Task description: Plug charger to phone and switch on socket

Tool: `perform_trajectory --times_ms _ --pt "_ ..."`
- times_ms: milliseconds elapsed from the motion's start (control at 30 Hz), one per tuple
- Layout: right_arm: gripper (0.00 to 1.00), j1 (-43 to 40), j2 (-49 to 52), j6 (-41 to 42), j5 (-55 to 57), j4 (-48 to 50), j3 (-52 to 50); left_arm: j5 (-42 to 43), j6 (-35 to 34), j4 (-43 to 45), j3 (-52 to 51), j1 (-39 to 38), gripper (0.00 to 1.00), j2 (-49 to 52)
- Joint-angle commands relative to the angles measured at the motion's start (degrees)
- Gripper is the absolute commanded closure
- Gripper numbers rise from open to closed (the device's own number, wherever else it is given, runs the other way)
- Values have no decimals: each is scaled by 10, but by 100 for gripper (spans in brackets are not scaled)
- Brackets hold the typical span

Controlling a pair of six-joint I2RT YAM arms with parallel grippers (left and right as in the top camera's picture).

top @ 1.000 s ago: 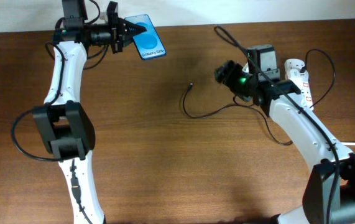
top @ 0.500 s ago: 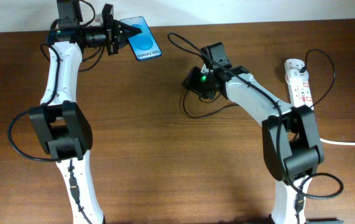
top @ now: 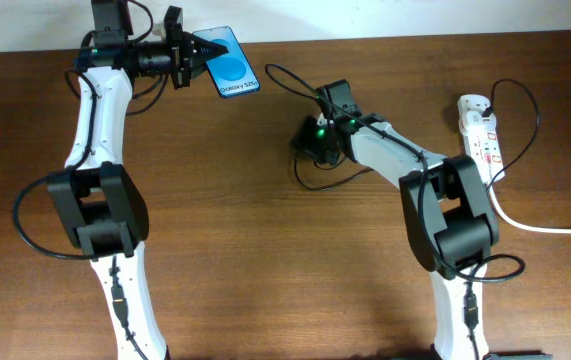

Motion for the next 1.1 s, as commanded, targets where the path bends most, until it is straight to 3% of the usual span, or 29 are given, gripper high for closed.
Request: perform_trajectory --times_ms 0,33,100,167,233,367,500,767,933,1067 --pt "67 7 38 6 6 -4 3 22 8 1 8 1 100 -6" --pt "67 7 40 6 7 -5 3 22 8 0 8 1 100 -6" --pt "82 6 40 6 7 -5 3 22 8 -1 8 0 100 -6" --pt "84 6 40 0 7 -5 3 22 8 -1 8 -1 100 -6" --pt "96 5 40 -26 -6 -6 3 24 8 -8 8 -1 100 -6" --pt "96 -12 39 -66 -61 -6 3 26 10 -12 8 -1 100 -6" --pt "96 -50 5 -163 -145 -12 3 48 59 -12 8 -1 100 -6" --pt "96 -113 -224 -358 -296 -79 3 76 95 -11 8 -16 100 -6" --pt "96 -133 -369 -411 -347 -159 3 152 95 -11 8 -30 100 -6" --pt "96 -132 -418 -437 -351 -260 0 156 95 -11 8 -49 100 -6"
